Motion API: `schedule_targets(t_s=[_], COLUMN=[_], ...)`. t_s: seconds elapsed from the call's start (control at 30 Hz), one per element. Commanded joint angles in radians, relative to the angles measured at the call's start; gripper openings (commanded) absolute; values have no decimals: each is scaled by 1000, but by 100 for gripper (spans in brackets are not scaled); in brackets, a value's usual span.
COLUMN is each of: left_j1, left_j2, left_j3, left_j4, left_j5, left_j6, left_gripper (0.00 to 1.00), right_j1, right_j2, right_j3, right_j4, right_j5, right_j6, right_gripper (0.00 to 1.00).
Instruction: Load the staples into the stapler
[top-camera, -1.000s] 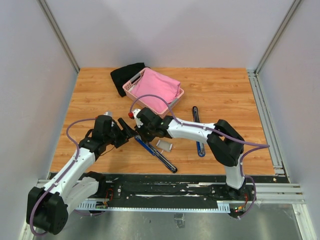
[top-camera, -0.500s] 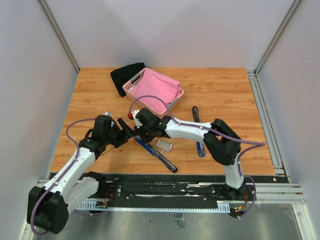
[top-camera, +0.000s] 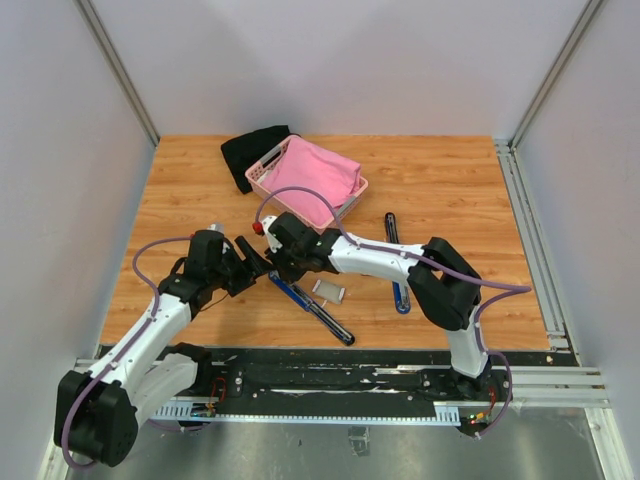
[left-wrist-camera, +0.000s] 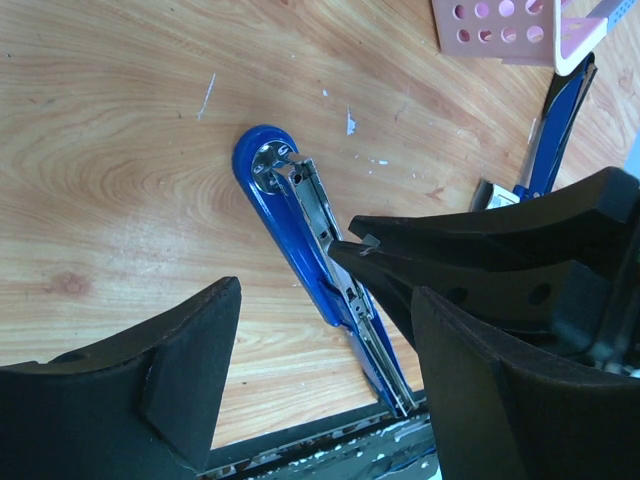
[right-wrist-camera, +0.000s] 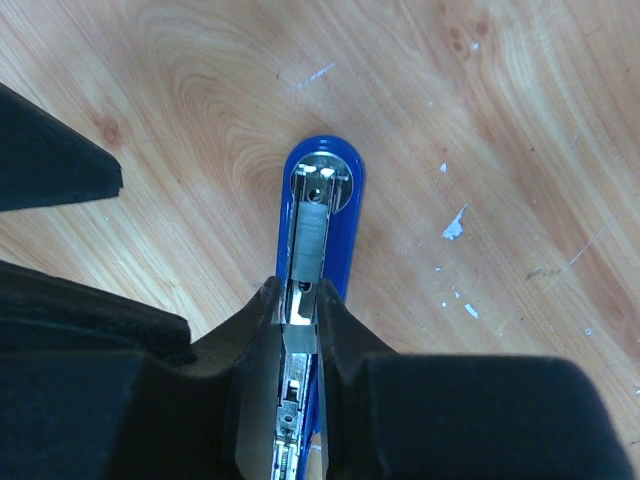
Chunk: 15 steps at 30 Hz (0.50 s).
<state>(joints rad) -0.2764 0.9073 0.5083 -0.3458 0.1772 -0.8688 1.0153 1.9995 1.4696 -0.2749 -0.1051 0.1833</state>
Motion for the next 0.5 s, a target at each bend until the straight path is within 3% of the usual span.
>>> schedule_targets(t_s=[0.0,0.47], left_j1=[9,12], left_j2=[6,18], left_j3=[-6,-5], left_j4=[31,37], left_j5=[11,15], left_j6=[7,10], left_gripper=[74,74], right_j1=[17,17], right_j2=[-13,47], right_j3=[57,66], right_j4=[-17,-23], right_j5=[-1,-29], right_j6=[8,-2], right_gripper=[10,11])
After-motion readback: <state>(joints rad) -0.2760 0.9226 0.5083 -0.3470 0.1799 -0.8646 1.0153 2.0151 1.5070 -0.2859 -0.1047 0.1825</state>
